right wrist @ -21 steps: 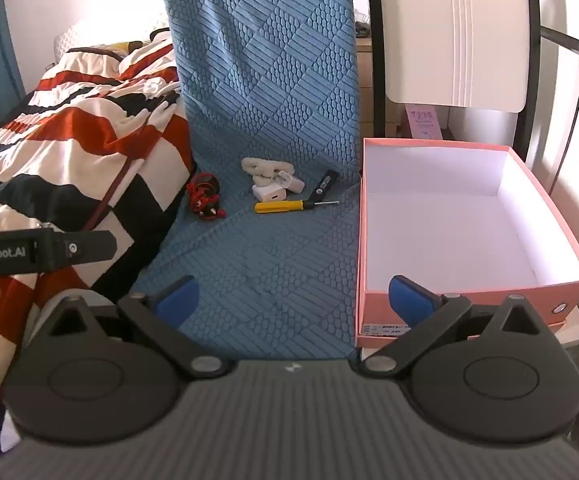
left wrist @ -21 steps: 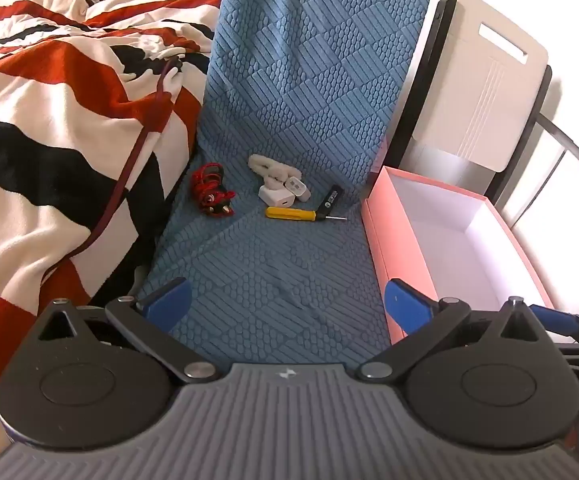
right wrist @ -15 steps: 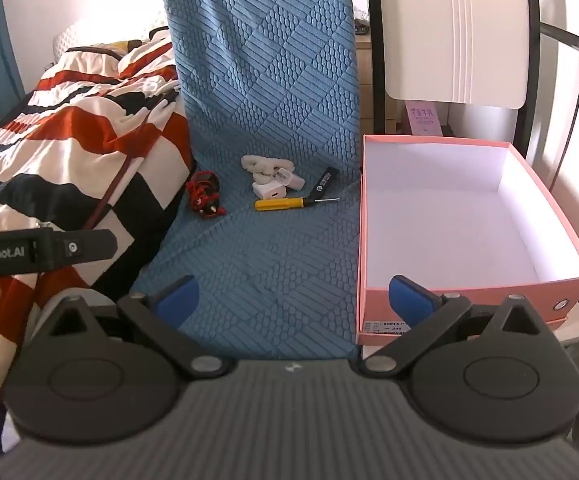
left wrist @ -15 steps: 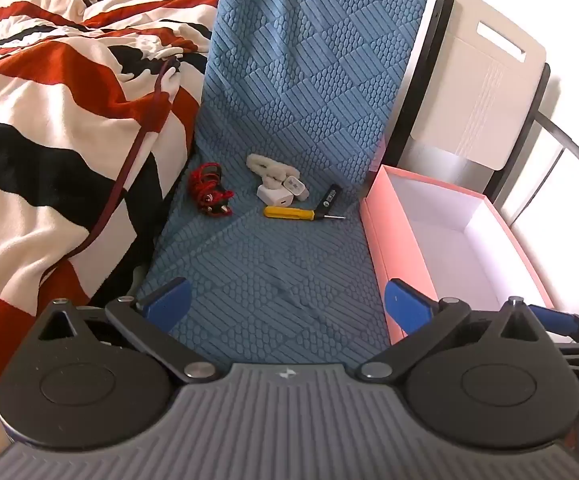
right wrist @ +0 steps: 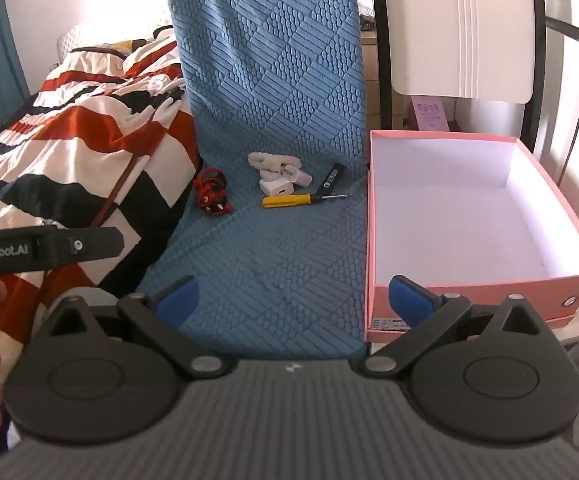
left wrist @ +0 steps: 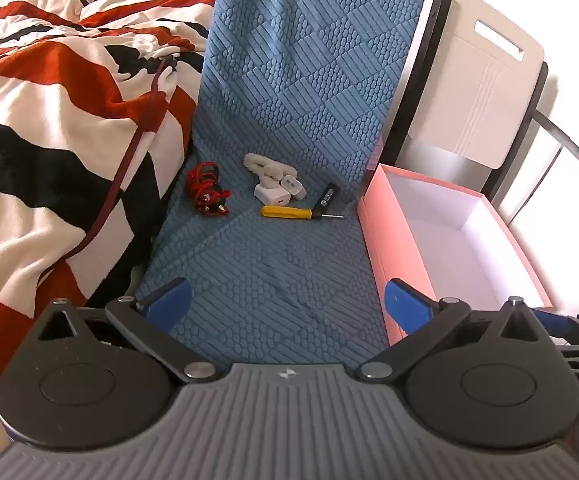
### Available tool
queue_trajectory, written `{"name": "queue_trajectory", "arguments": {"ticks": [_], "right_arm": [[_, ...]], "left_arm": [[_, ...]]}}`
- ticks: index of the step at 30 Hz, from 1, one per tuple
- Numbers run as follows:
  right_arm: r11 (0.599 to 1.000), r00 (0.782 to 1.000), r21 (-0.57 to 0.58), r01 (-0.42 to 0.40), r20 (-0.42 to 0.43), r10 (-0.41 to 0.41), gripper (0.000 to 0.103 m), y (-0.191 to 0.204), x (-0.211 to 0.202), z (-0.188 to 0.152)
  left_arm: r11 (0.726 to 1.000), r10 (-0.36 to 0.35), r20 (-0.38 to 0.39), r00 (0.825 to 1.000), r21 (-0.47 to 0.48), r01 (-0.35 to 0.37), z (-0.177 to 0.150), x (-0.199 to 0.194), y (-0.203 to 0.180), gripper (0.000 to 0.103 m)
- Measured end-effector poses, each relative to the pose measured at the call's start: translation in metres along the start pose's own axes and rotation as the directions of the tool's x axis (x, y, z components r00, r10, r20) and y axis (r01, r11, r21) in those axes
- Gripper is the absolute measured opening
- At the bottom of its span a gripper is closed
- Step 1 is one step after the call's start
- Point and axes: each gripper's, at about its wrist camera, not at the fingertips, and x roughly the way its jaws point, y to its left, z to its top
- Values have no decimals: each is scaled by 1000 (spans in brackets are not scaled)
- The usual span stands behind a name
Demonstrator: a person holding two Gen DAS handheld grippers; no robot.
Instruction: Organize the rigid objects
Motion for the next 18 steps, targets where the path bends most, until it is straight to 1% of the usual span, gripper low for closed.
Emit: {"name": "queue_trajectory", "arguments": {"ticks": [5, 18], "right_arm": [[1000, 1000, -14, 16, -5, -16, 103, 0, 2, 2], [1000, 1000, -31, 7, -12, -7, 103, 2, 3, 1]], "left_arm": [[1000, 3, -3, 1000, 5, -3, 1, 0, 1, 103], [1000, 4, -9, 1000, 5, -4, 0, -1, 2, 103]]}}
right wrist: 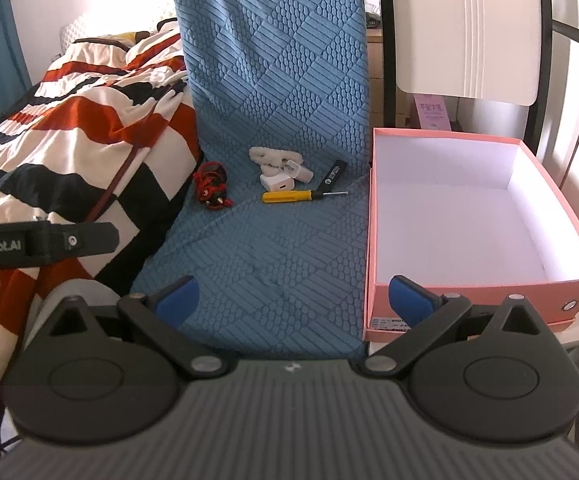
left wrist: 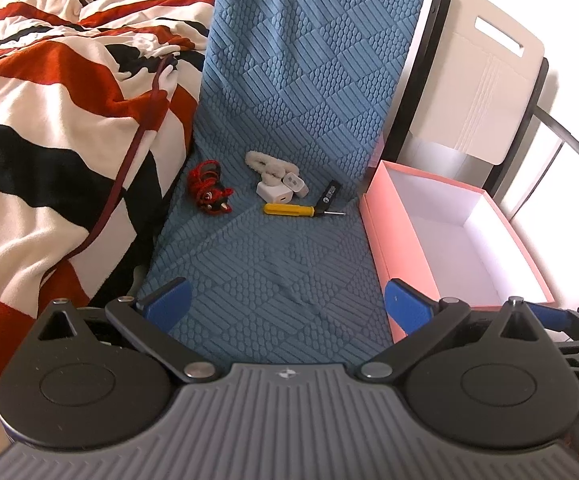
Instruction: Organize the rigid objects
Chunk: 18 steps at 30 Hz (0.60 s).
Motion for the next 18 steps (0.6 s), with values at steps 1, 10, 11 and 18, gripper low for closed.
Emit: {"name": "queue_trajectory", "arguments": {"ticks": [1, 10, 11, 18], "right_arm": [[1000, 1000, 1, 2, 0, -2, 103, 0, 0, 0], [1000, 1000, 1, -6, -9, 6, 103, 2, 2, 0], [1000, 1000, -4, -7, -8, 7, 103, 3, 2, 0], [1000, 1000, -9, -8, -8, 8, 103, 4, 3, 0]], "left_arm": [[1000, -1, -1, 1000, -4, 1, 0, 0, 0, 103], [1000, 14, -4, 1000, -5, -14, -2, 1, 4, 103], [1000, 15, -6, 1000, -6, -15, -2, 2, 4, 103], [1000, 21, -6, 1000, -9, -21, -3, 2, 6, 103]]}}
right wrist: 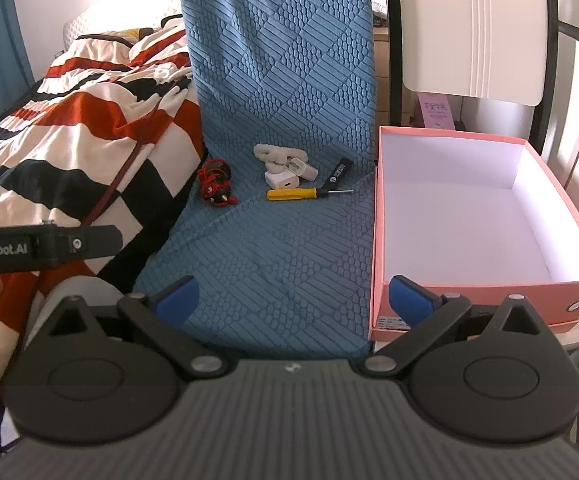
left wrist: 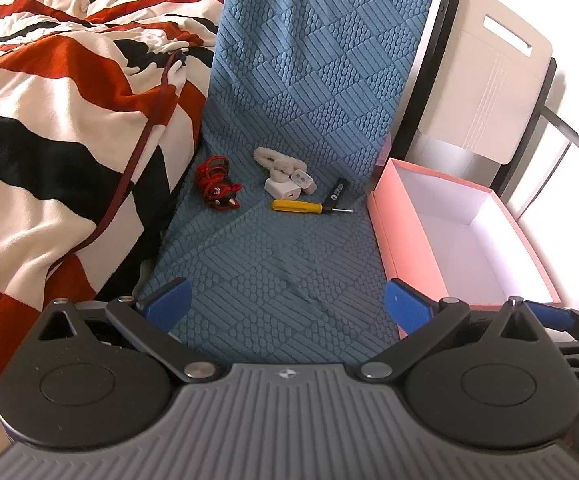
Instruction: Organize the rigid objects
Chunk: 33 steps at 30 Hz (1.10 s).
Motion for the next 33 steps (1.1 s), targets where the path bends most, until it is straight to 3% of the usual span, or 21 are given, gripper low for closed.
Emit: {"name": "queue_trajectory", "arguments": {"ticks": [12, 33], "right_arm": [[1000, 1000, 8, 7, -12, -7, 103, -4, 3, -5], [999, 1000, 24, 23, -9, -23, 103, -15, 53, -5]], "left_arm": [[1000, -3, -2, 1000, 1, 3, 0, 11, -4, 103], [999, 6, -9, 1000, 49, -6, 14, 60, 7, 103]]}}
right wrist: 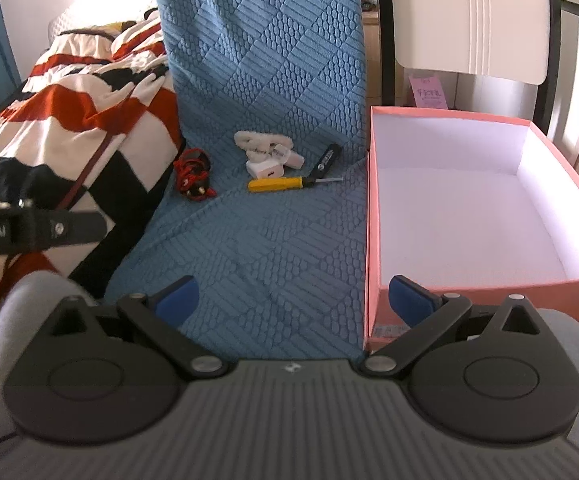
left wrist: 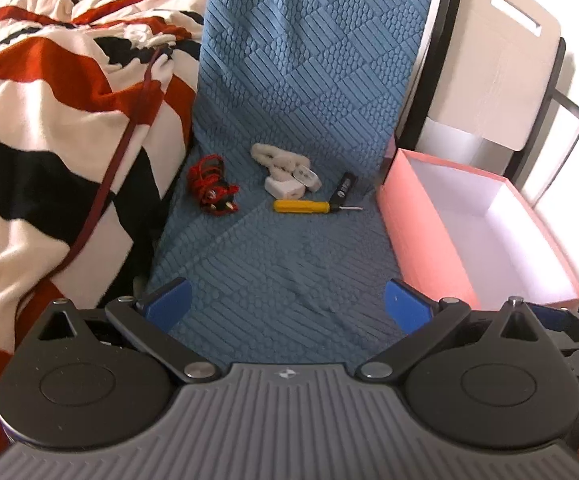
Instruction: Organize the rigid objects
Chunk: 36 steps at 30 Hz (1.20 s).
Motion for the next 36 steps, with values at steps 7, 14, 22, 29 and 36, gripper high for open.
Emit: {"name": "queue_trajectory", "arguments": {"ticks": [7, 14, 22, 29, 36], "right_arm": [[1000, 1000, -27, -4, 5, 5, 103, 5, 28, 6], [997, 999, -78, 17, 49, -13, 103, 9, 56, 19], [990, 999, -135, -36, 30, 40, 103, 18, 91, 44], [982, 998, -178, -67, -8, 67, 103, 25, 120, 64], [978, 997, -192, -81, -27, 78, 103, 20, 150, 81]], "left_arm": [[999, 13, 5, 1000, -42, -13, 5, 30, 20, 103], [996, 39, 50, 998, -84, -34, 7, 75, 40, 103], [991, 62, 12, 998, -123, -60, 10, 129, 60, 103], [981, 26, -24, 999, -194, -30, 15, 162, 67, 103], [978, 60, -35, 998, -199, -66, 31, 189, 73, 103]]}}
